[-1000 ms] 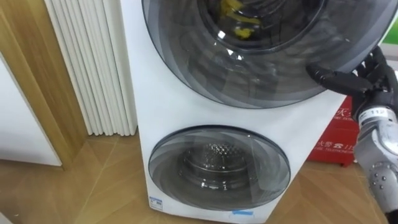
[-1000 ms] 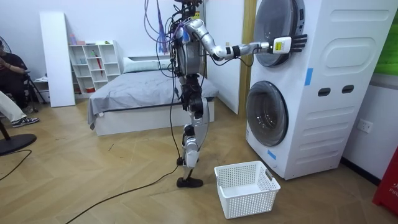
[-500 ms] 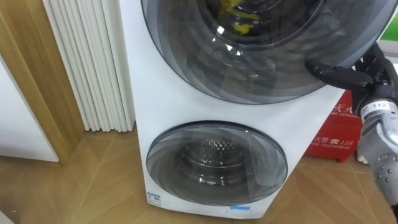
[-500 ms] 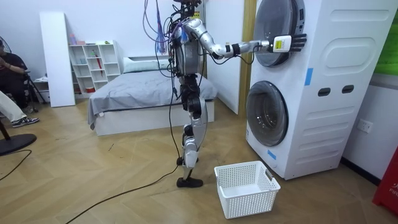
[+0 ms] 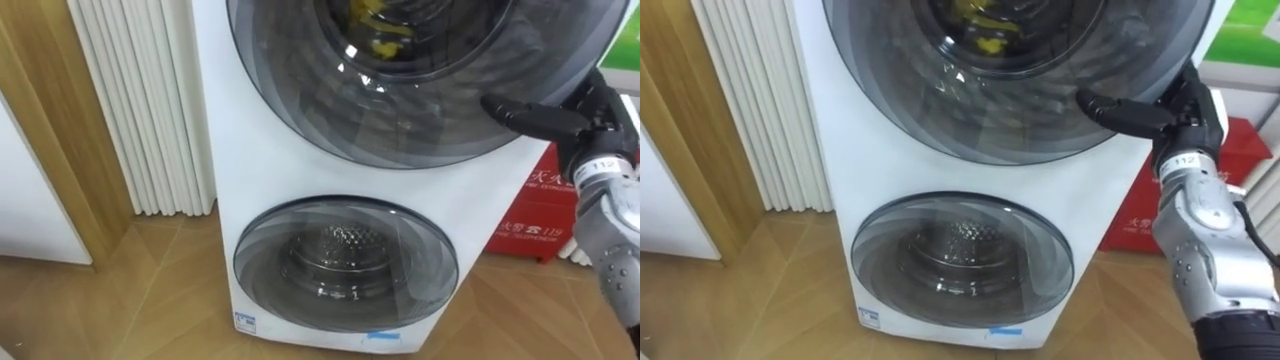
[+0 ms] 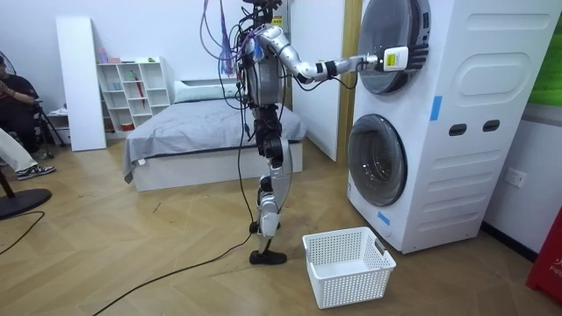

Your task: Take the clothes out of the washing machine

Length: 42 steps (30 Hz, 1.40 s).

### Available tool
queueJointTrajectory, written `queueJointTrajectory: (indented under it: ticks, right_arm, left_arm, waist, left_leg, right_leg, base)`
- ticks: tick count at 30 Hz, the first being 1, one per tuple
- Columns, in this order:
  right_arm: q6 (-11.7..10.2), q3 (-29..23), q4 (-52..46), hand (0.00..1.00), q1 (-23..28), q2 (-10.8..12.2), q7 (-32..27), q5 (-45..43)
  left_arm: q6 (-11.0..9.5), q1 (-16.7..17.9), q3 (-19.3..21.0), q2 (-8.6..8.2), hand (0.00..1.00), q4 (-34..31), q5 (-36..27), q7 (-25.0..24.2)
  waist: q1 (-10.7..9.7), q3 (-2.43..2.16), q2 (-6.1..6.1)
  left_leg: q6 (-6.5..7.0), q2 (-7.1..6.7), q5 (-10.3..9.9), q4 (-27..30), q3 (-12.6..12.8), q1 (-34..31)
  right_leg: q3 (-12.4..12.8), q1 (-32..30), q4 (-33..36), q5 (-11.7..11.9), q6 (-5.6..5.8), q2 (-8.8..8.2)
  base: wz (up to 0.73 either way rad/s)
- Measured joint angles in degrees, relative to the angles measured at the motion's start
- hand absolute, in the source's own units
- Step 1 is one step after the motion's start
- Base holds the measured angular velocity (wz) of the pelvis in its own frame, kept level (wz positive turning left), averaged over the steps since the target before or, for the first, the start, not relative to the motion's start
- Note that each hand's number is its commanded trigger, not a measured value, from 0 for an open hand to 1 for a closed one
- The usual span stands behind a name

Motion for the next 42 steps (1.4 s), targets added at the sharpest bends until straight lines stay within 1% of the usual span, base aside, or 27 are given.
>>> queueJointTrajectory:
  ticks: [2, 4, 5, 6, 8, 9, 12, 13, 14, 15, 16, 17, 19, 20, 21, 23, 25, 27, 30, 32, 34, 36, 39, 42]
  right_arm:
    - [0.0, 0.7, -1.4, 0.0, 1.0, 0.0, 0.5, -0.7]
    - [0.0, 1.5, -3.1, 0.0, 1.9, 0.0, 0.8, -1.6]
    - [0.0, 1.5, -3.9, 0.0, 2.1, 0.1, 0.8, -1.6]
    - [0.0, 1.5, -5.7, 0.0, 3.3, 0.4, 0.9, -1.7]
    - [-0.3, 0.9, -9.4, 0.0, 6.4, 0.5, 0.9, -1.7]
    - [-0.5, 0.6, -12.4, 0.0, 8.8, 0.5, 0.9, -1.9]
    - [-2.0, 0.3, -19.0, 0.0, 14.7, 0.8, 0.9, -2.5]
    - [-2.7, 0.2, -21.2, 0.0, 16.9, 1.2, 1.0, -3.1]
    - [-3.1, 0.2, -22.0, 0.0, 17.9, 1.5, 1.1, -3.7]
    - [-3.9, 0.3, -23.3, 0.0, 19.5, 2.4, 1.4, -4.5]
    - [-4.0, 0.2, -24.5, 0.0, 21.0, 3.5, 2.0, -5.2]
    - [-4.1, 0.3, -25.1, 0.0, 21.8, 4.0, 2.3, -5.5]
    - [-4.6, 0.7, -26.7, 0.0, 24.5, 6.1, 4.2, -7.5]
    - [-4.8, 1.2, -26.7, 0.0, 25.0, 6.4, 4.7, -8.0]
    - [-5.1, 2.3, -26.8, 0.0, 26.5, 6.9, 5.9, -8.5]
    - [-5.1, 4.1, -26.8, 0.0, 29.5, 7.4, 8.4, -8.6]
    - [-5.0, 6.0, -26.8, 0.0, 32.4, 8.5, 11.5, -8.6]
    - [-5.0, 6.1, -26.8, 0.0, 33.7, 8.9, 13.3, -8.5]
    - [-5.1, 6.0, -28.2, 0.0, 35.4, 9.2, 15.3, -8.3]
    - [-5.1, 6.0, -29.8, 0.0, 37.2, 9.5, 16.4, -8.4]
    - [-5.1, 6.1, -31.4, 0.0, 38.7, 10.0, 18.6, -8.7]
    - [-5.1, 6.2, -31.6, 0.0, 39.3, 10.5, 20.1, -9.2]
    - [-5.1, 6.9, -31.6, 0.0, 39.6, 11.0, 22.3, -10.9]
    - [-5.1, 7.7, -31.6, 0.0, 39.8, 11.1, 23.8, -11.2]
  left_arm:
    - [0.0, -0.3, 0.0, 0.38, 0.0, 0.0, 0.1, -0.2]
    - [-0.9, -1.2, -0.1, 0.53, 0.0, 0.9, 0.0, -0.1]
    - [-1.1, -1.3, -0.1, 0.54, 0.0, 1.6, 0.0, -0.1]
    - [-1.2, -2.0, -0.6, 0.65, 0.0, 2.1, 0.0, 0.0]
    - [-1.9, -2.5, -1.3, 0.76, 0.0, 2.2, 0.0, 0.2]
    - [-2.2, -2.5, -1.3, 0.76, 0.0, 2.1, 0.0, 0.6]
    - [-2.3, -2.5, -2.2, 0.87, 0.0, 2.2, -0.1, 1.0]
    - [-2.6, -2.4, -2.2, 0.75, 0.0, 2.9, 0.0, 1.2]
    - [-2.9, -2.5, -2.2, 0.7, 0.0, 3.4, 0.0, 1.4]
    - [-3.1, -2.4, -2.2, 0.56, 0.0, 4.2, 0.0, 1.9]
    - [-3.1, -2.1, -2.3, 0.43, 0.0, 4.3, -0.1, 2.1]
    - [-3.1, -2.0, -2.5, 0.35, 0.0, 4.3, -0.1, 2.2]
    - [-3.3, -1.0, -3.7, -0.03, 0.0, 3.6, -0.1, 2.4]
    - [-3.3, -1.0, -3.8, -0.13, 0.0, 3.6, -0.1, 2.4]
    - [-3.3, -1.0, -4.6, -0.15, 0.0, 3.6, 0.0, 2.5]
    - [-3.6, -1.1, -5.1, -0.58, 0.0, 3.8, 0.0, 3.4]
    - [-4.6, -1.2, -5.6, -0.96, 0.0, 4.2, 0.0, 3.9]
    - [-4.9, -1.2, -5.6, -1.37, 0.0, 4.3, -0.1, 4.6]
    - [-5.6, -1.4, -5.7, -1.44, 0.0, 4.4, -0.4, 4.6]
    - [-5.7, -1.3, -6.0, -1.54, 0.0, 4.4, -0.4, 4.7]
    - [-5.7, -1.0, -6.3, -1.67, 0.0, 4.4, -0.4, 4.6]
    - [-5.7, -1.1, -6.3, -1.66, 0.0, 4.2, -0.4, 4.6]
    - [-5.8, -1.4, -6.8, -1.71, 0.0, 4.2, -0.4, 4.6]
    - [-6.3, -1.9, -7.8, -1.71, 0.0, 4.1, -0.4, 4.6]
  waist:
    - [0.0, -0.02, 0.05]
    - [0.0, 0.07, 0.28]
    - [0.0, 0.13, 0.39]
    - [-0.1, 0.09, 0.53]
    - [-0.1, 0.06, 0.6]
    - [-0.2, 0.06, 0.61]
    - [-0.3, 0.04, 0.78]
    - [-0.3, 0.12, 0.98]
    - [-0.3, 0.09, 1.06]
    - [-0.3, 0.13, 1.26]
    - [-0.7, 0.03, 1.5]
    - [-0.9, -0.03, 1.63]
    - [-1.7, -0.14, 2.45]
    - [-1.8, -0.14, 2.65]
    - [-2.2, -0.16, 2.93]
    - [-2.9, -0.37, 3.37]
    - [-3.1, -0.4, 4.0]
    - [-3.4, -0.4, 4.24]
    - [-3.7, -0.39, 4.28]
    - [-3.4, -0.39, 4.44]
    - [-3.9, -0.19, 4.85]
    - [-4.6, -0.23, 4.93]
    - [-4.8, -0.33, 5.13]
    - [-4.9, -0.32, 5.21]
  left_leg:
    - [0.0, 0.13, 0.0, -0.5, 0.2, 0.7]
    - [0.0, 0.18, 0.0, -0.9, 0.3, 1.3]
    - [0.0, 0.19, 0.0, -1.0, 0.3, 1.4]
    - [-0.02, 0.21, 0.0, -1.4, 0.3, 1.6]
    - [-0.02, 0.22, 0.0, -1.5, 0.3, 1.7]
    - [-0.02, 0.23, 0.0, -1.5, 0.3, 1.7]
    - [-0.02, 0.27, 0.0, -1.5, 0.3, 1.7]
    - [-0.02, 0.29, 0.0, -1.6, 0.3, 1.7]
    - [-0.02, 0.29, 0.0, -1.6, 0.3, 1.8]
    - [-0.02, 0.31, 0.0, -1.6, 0.3, 2.1]
    - [-0.02, 0.32, 0.0, -1.6, 0.3, 2.2]
    - [-0.02, 0.32, 0.0, -1.7, 0.3, 2.2]
    - [-0.02, 0.34, 0.0, -1.8, 0.7, 2.3]
    - [-0.03, 0.34, 0.0, -1.8, 1.0, 2.3]
    - [-0.03, 0.34, 0.0, -1.8, 1.0, 2.2]
    - [-0.03, 0.33, 0.0, -1.9, 1.1, 2.2]
    - [-0.03, 0.33, 0.0, -2.2, 1.2, 2.4]
    - [-0.03, 0.33, 0.0, -2.3, 1.6, 2.6]
    - [-0.03, 0.36, 0.0, -2.3, 2.2, 2.5]
    - [-0.03, 0.44, 0.0, -2.3, 3.2, 2.5]
    - [-0.03, 0.49, 0.0, -2.3, 3.6, 2.4]
    - [-0.03, 0.5, 0.0, -2.3, 3.7, 2.2]
    - [-0.03, 0.62, 0.0, -2.2, 4.6, 2.1]
    - [-0.04, 0.79, 0.0, -2.0, 5.1, 2.1]
  right_leg:
    - [0.7, 0.1, 0.0, 0.0, -0.06, 0.17]
    - [1.8, 0.2, 0.0, 0.0, -0.07, 0.27]
    - [1.9, 0.2, 0.0, 0.0, -0.07, 0.28]
    - [2.0, 0.1, 0.0, 0.0, -0.07, 0.32]
    - [2.0, 0.1, -0.1, 0.0, -0.07, 0.33]
    - [1.9, 0.1, -0.1, 0.0, -0.07, 0.34]
    - [1.9, 0.1, -0.1, 0.0, -0.07, 0.4]
    - [1.8, 0.3, -0.1, 0.0, -0.07, 0.42]
    - [1.8, 0.3, -0.1, 0.0, -0.07, 0.43]
    - [1.8, 0.6, -0.1, 0.0, -0.07, 0.45]
    - [1.8, 0.7, -0.2, 0.0, -0.07, 0.45]
    - [1.8, 0.7, -0.2, 0.0, -0.07, 0.45]
    - [2.2, 0.4, -0.1, 0.0, -0.07, 0.45]
    - [2.3, 0.2, -0.1, 0.0, -0.07, 0.45]
    - [2.4, 0.2, -0.2, 0.0, -0.07, 0.45]
    - [2.3, 0.3, -0.2, 0.0, -0.07, 0.45]
    - [2.3, 0.7, -0.1, 0.0, -0.07, 0.45]
    - [2.4, 0.7, -0.1, 0.0, -0.06, 0.43]
    - [2.7, 0.5, 0.0, 0.0, -0.07, 0.4]
    - [3.3, 0.1, 0.2, 0.0, -0.07, 0.4]
    - [3.7, -0.5, 0.9, 0.0, -0.07, 0.4]
    - [3.8, -0.7, 1.0, 0.0, -0.07, 0.4]
    - [4.6, -1.2, 1.1, 0.1, -0.18, 0.54]
    - [5.0, -1.5, 1.1, 0.4, -0.23, 0.7]
  base:
    - [-0.24]
    - [-0.21]
    - [-0.18]
    - [-0.06]
    - [0.0]
    - [-0.04]
    - [-0.02]
    - [-0.04]
    - [-0.06]
    - [0.0]
    - [0.0]
    - [0.0]
    - [-0.03]
    - [-0.06]
    - [0.0]
    - [0.08]
    - [0.02]
    - [0.0]
    - [-0.05]
    - [-0.16]
    - [-0.09]
    - [-0.03]
    - [-0.14]
    - [-0.1]
